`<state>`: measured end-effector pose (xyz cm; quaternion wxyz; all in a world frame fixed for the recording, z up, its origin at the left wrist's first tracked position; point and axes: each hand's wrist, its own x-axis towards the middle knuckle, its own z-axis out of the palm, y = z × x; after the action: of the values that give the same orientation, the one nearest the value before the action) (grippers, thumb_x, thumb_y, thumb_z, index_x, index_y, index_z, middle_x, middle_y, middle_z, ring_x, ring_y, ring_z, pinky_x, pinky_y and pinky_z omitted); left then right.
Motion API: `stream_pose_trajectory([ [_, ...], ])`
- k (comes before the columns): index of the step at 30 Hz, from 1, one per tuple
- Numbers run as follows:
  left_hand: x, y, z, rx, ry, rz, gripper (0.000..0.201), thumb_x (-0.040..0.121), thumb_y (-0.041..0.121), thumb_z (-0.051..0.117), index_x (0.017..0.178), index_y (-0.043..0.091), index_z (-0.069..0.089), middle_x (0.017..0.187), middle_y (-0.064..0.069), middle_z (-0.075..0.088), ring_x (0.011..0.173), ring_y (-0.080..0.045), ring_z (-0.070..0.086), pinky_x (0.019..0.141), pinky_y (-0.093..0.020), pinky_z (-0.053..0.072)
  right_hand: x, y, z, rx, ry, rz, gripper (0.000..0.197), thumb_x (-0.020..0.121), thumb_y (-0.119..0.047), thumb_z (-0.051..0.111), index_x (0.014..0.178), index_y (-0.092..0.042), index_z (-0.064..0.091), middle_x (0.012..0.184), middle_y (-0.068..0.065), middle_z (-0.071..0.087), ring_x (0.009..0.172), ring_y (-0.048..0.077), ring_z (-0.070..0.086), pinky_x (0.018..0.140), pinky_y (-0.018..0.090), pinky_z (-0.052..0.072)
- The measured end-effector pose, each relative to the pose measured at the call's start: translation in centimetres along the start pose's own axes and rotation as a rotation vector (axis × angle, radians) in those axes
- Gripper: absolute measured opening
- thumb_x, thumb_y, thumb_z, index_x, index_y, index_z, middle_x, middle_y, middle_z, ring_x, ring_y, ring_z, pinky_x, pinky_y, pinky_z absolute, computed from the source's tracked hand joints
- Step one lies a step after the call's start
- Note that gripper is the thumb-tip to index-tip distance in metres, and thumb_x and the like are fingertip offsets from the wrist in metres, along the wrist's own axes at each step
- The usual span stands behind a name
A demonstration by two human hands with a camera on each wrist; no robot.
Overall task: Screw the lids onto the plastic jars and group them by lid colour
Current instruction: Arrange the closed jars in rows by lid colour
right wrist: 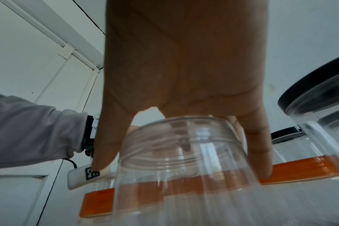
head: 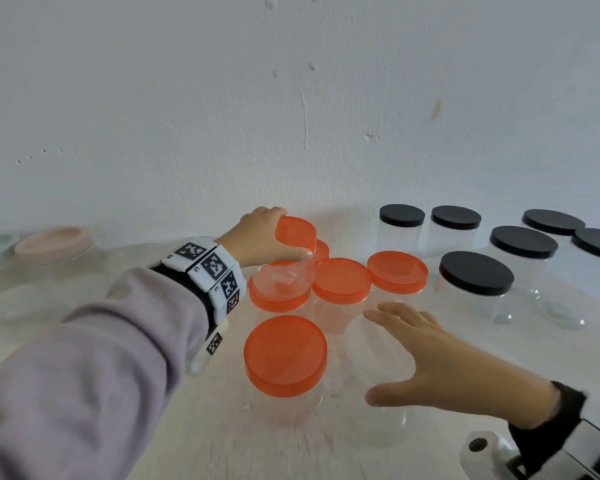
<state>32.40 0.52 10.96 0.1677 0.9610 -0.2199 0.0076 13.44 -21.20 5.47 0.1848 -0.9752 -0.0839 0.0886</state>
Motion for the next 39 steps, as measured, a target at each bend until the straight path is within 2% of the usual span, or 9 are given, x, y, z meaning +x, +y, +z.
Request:
stream_pose_trajectory([
  [5, -2.9, -0.4, 0.6, -0.039, 0.077, 0.087, 0.107, 0.072, 0.065, 0.067, 0.153, 0.020, 0.014, 0.160, 0.003, -0.005, 0.147, -0.017, -0.001, 0.118, -0.040, 0.014, 0.0, 0.2, 0.0, 0.008, -0.013, -0.024, 0.107, 0.064, -0.076, 0.062, 0.149, -0.045, 0.004, 0.143, -0.037, 0.001, 0.134, -0.003, 0.004, 0.111, 0.027, 0.026],
  [8, -6.4, -0.2, 1.9, -0.063, 0.240, 0.271, 0.100, 0.069, 0.073, 0.062, 0.147, 0.019, 0.029, 0.153, 0.008, 0.015, 0.139, -0.004, 0.012, 0.115, -0.022, 0.015, -0.1, 0.6, -0.3, 0.017, -0.032, -0.041, 0.106, 0.063, -0.072, 0.064, 0.147, -0.047, 0.004, 0.139, -0.038, 0.006, 0.131, -0.004, 0.009, 0.108, 0.025, 0.028],
  [10, -9.0, 0.0, 3.0, -0.097, 0.226, 0.330, 0.099, 0.063, 0.083, 0.050, 0.139, 0.021, 0.038, 0.134, 0.016, 0.029, 0.121, 0.012, 0.022, 0.104, -0.005, 0.017, -0.2, 0.7, -0.4, 0.029, -0.020, -0.041, 0.108, 0.061, -0.072, 0.065, 0.147, -0.048, 0.004, 0.136, -0.038, 0.010, 0.128, -0.005, 0.012, 0.103, 0.023, 0.028],
  [14, -11.7, -0.5, 6.0, -0.014, -0.088, 0.130, 0.125, 0.053, 0.093, 0.046, 0.151, 0.023, 0.014, 0.148, 0.016, 0.014, 0.136, -0.004, 0.014, 0.115, -0.032, 0.024, 0.0, 0.7, -0.6, 0.030, 0.007, -0.023, 0.113, 0.056, -0.075, 0.062, 0.148, -0.044, 0.006, 0.138, -0.035, 0.013, 0.127, -0.004, 0.015, 0.107, 0.027, 0.029],
  [17, -12.0, -0.7, 7.1, 0.009, -0.236, 0.001, 0.126, 0.061, 0.083, 0.059, 0.153, 0.022, 0.000, 0.158, 0.007, 0.006, 0.144, -0.015, 0.010, 0.117, -0.037, 0.022, 0.4, 0.2, -0.8, 0.026, 0.021, -0.043, 0.114, 0.055, -0.075, 0.062, 0.148, -0.045, 0.005, 0.138, -0.034, 0.014, 0.128, -0.003, 0.015, 0.107, 0.028, 0.029],
  [23, -14.1, -1.8, 6.9, 0.004, -0.185, -0.045, 0.118, 0.061, 0.080, 0.058, 0.152, 0.024, 0.007, 0.147, 0.008, 0.028, 0.132, -0.011, 0.031, 0.101, -0.026, 0.036, 2.4, -2.0, -0.6, -0.003, 0.016, -0.125, 0.107, 0.060, -0.071, 0.067, 0.147, -0.048, 0.008, 0.135, -0.028, 0.020, 0.131, 0.003, 0.018, 0.109, 0.033, 0.029],
  [27, -16.6, -4.4, 5.3, 0.040, -0.127, -0.156, 0.119, 0.060, 0.081, 0.056, 0.152, 0.022, 0.009, 0.148, 0.009, 0.027, 0.133, -0.010, 0.031, 0.102, -0.025, 0.036, 5.2, -4.7, 0.1, -0.008, 0.027, -0.213, 0.102, 0.064, -0.066, 0.071, 0.145, -0.048, 0.013, 0.133, -0.025, 0.024, 0.126, 0.005, 0.022, 0.097, 0.029, 0.030],
  [32, -20.2, -7.1, 2.8, 0.028, -0.077, -0.285, 0.124, 0.049, 0.086, 0.050, 0.151, 0.025, 0.012, 0.147, 0.014, 0.027, 0.132, -0.005, 0.032, 0.101, -0.021, 0.034, 10.0, -9.5, 1.7, 0.080, 0.027, -0.318, 0.102, 0.067, -0.057, 0.076, 0.149, -0.032, 0.021, 0.147, -0.012, 0.023, 0.138, 0.015, 0.020, 0.111, 0.040, 0.029],
  [39, -23.6, -8.1, 2.0, -0.010, -0.066, -0.362, 0.117, 0.048, 0.085, 0.052, 0.146, 0.031, 0.018, 0.136, 0.022, 0.029, 0.120, 0.001, 0.035, 0.095, -0.018, 0.037, 15.2, -13.7, 3.8, 0.088, 0.022, -0.329, 0.100, 0.071, -0.054, 0.077, 0.150, -0.024, 0.024, 0.150, -0.001, 0.025, 0.135, 0.023, 0.028, 0.109, 0.042, 0.033],
])
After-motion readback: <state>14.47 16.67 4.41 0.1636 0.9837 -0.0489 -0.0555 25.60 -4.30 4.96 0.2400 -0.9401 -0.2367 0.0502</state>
